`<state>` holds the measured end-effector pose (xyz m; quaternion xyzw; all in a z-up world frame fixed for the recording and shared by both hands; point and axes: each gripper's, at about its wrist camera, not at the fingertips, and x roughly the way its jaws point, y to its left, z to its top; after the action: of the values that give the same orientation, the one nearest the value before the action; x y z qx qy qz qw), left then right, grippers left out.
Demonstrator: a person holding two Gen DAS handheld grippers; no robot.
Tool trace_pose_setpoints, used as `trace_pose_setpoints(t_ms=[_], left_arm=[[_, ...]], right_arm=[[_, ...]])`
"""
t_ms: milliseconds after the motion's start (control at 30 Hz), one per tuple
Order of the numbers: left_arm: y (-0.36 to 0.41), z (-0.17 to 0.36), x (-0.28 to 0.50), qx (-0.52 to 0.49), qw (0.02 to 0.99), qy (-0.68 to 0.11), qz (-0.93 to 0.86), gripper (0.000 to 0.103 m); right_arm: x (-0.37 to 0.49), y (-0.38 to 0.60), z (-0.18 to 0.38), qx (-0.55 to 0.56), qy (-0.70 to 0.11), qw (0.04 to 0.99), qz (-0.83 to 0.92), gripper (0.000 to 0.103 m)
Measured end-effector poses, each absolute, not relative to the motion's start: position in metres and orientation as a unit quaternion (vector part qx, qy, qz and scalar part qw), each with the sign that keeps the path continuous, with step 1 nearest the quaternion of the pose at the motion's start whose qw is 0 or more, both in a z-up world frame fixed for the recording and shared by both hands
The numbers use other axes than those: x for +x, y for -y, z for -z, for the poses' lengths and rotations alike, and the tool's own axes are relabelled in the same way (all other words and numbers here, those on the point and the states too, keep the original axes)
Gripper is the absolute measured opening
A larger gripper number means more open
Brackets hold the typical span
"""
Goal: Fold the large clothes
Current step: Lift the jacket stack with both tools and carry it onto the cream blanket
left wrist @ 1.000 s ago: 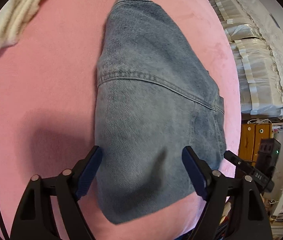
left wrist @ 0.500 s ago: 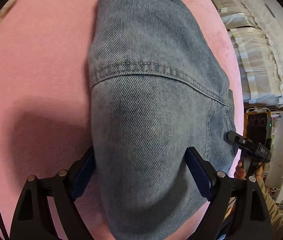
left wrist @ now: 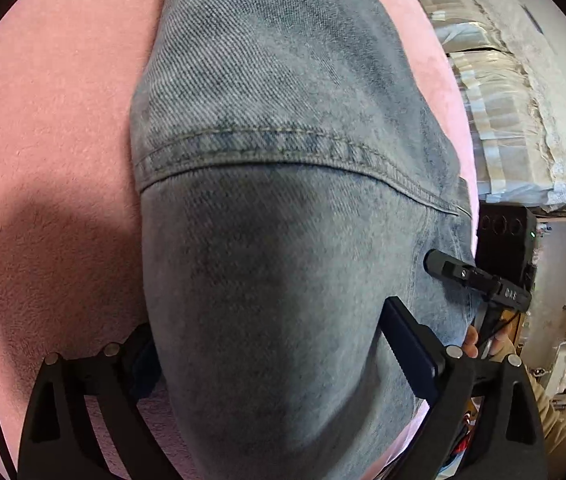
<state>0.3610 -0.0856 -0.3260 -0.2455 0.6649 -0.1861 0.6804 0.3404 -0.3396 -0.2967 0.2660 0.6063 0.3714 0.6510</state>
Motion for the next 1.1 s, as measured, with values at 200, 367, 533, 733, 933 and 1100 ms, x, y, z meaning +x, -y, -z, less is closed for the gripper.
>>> trace_pose_setpoints(t_ms=[200,367,533,733,933,1100], left_arm=[[0.104,0.306,0.352,-0.204,0.723,-0.645,0.143,0.071],[0.109,0.273,0.342,-0.196,0.741,-0.626,0.144,0.049],[0.099,0.239,0.327,-0.185,0.746,-0.621,0.156,0.047],[0.062,0.202,0.306,-0.18,0.741,-0.627,0.156,0.047],[0.011,0.173,0.297,-0.184,0.742,-0.627,0.15,0.047],[-0.025,0.155,0.307,-0.174,0.747,-0.627,0.139,0.047]], right_arm=[[0.334,0.336,0.276,0.24,-0.596,0.676,-0.361,0.028],[0.321,0.324,0.244,0.214,-0.58,0.702,-0.354,0.021],[0.303,0.308,0.213,0.208,-0.578,0.709,-0.348,0.02],[0.276,0.274,0.185,0.207,-0.585,0.7,-0.354,0.02],[0.262,0.215,0.157,0.21,-0.585,0.692,-0.367,0.02],[0.265,0.161,0.144,0.209,-0.583,0.687,-0.379,0.02]])
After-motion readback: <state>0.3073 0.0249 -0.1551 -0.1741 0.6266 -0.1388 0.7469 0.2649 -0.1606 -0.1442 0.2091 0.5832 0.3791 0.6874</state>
